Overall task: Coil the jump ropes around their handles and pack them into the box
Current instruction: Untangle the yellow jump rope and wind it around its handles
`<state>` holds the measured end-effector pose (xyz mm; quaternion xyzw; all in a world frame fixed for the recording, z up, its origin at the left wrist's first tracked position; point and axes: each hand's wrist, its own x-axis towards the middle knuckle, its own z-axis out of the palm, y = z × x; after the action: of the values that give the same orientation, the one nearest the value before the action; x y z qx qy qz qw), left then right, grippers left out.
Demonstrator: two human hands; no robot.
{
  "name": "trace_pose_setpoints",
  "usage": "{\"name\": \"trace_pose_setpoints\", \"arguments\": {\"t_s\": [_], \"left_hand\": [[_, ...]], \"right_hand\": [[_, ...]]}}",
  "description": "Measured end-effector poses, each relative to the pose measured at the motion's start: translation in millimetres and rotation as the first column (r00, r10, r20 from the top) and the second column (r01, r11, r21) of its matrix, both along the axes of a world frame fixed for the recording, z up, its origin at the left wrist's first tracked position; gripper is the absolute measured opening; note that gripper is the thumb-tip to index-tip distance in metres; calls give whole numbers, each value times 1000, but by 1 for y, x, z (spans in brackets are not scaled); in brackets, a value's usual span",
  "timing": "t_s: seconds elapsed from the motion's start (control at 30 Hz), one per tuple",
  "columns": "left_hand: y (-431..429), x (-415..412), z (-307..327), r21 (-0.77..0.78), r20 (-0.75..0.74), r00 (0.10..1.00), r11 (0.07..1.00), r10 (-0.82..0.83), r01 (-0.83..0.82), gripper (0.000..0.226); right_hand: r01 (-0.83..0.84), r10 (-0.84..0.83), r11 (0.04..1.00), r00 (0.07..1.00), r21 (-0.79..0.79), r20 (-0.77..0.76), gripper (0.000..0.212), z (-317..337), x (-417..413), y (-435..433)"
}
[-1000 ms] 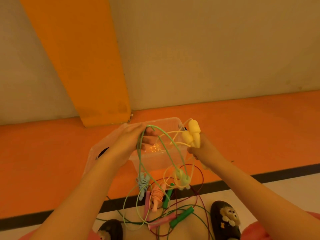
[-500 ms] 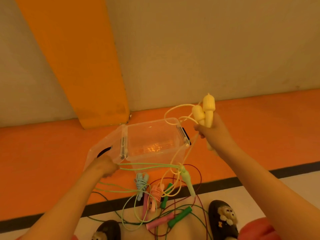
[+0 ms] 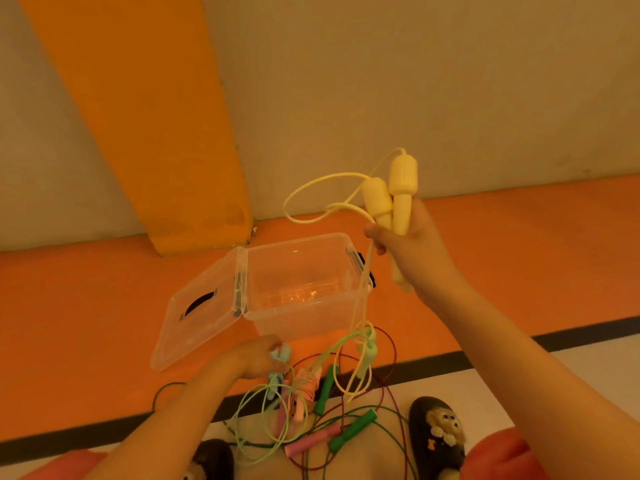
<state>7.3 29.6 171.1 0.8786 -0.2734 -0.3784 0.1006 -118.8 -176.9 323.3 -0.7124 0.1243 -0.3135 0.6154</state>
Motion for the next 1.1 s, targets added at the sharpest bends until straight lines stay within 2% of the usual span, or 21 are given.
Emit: {"name": "trace_pose_setpoints", "arguments": {"t_s": [0.07, 0.1, 0.23, 0.4, 0.47, 0.53, 0.63, 0.7, 0.8, 0.87, 0.97, 1.03, 1.1], "left_hand": [[-15, -14, -3, -254, -86, 995, 964, 55, -76, 61], [-24, -20, -5, -320, -114, 992, 943, 57, -91, 59], [-54, -43, -13, -435, -183, 983, 895, 21, -99, 51], [-82, -56, -14, -519, -216, 976, 844, 25, -136, 25], [-90, -59, -13, -504, -106, 992, 857, 63, -109, 14], [-94, -58, -14, -456, -1, 994, 884, 113, -101, 23], [-93, -55, -15, -394, -20, 991, 910, 133, -130, 45], [-90, -53, -13, -348, -21, 995, 932, 99, -100, 43], [-88, -56, -9, -345, -92, 992, 932, 81, -108, 33], [-88, -57, -8, -369, -222, 964, 902, 148, -224, 25], [-85, -61, -1, -367, -430, 873, 838, 231, -403, 23], [-81, -60, 1, -322, -472, 833, 823, 289, -468, 29], [-80, -59, 4, -289, -436, 828, 817, 352, -499, 30]], "right_hand": [[-8, 8, 1000, 1000, 6, 15, 37, 3, 0, 2], [-15, 15, 1000, 1000, 0, 22, 36, 4, 0, 4], [-38, 38, 999, 999, -5, 32, 38, 6, 1, 9], [-27, 27, 999, 999, -20, 20, 43, 6, 4, 9], [-23, 23, 999, 1000, -33, 7, 44, 7, 4, 8], [-21, 21, 999, 1000, -26, -1, 44, 9, 3, 5], [-14, 14, 1000, 1000, -6, 4, 41, 9, 2, 2], [-2, 1, 1000, 1000, -13, -11, 40, 7, 1, 1], [10, -11, 999, 999, -31, -31, 41, 5, 1, -1], [13, -14, 999, 999, -33, -30, 43, 4, 1, -1], [15, -16, 999, 1000, -28, -22, 43, 3, 1, -2], [10, -10, 1000, 1000, -27, -24, 43, 2, 1, -2], [16, -17, 999, 999, -31, -34, 42, 1, 2, -1]]}}
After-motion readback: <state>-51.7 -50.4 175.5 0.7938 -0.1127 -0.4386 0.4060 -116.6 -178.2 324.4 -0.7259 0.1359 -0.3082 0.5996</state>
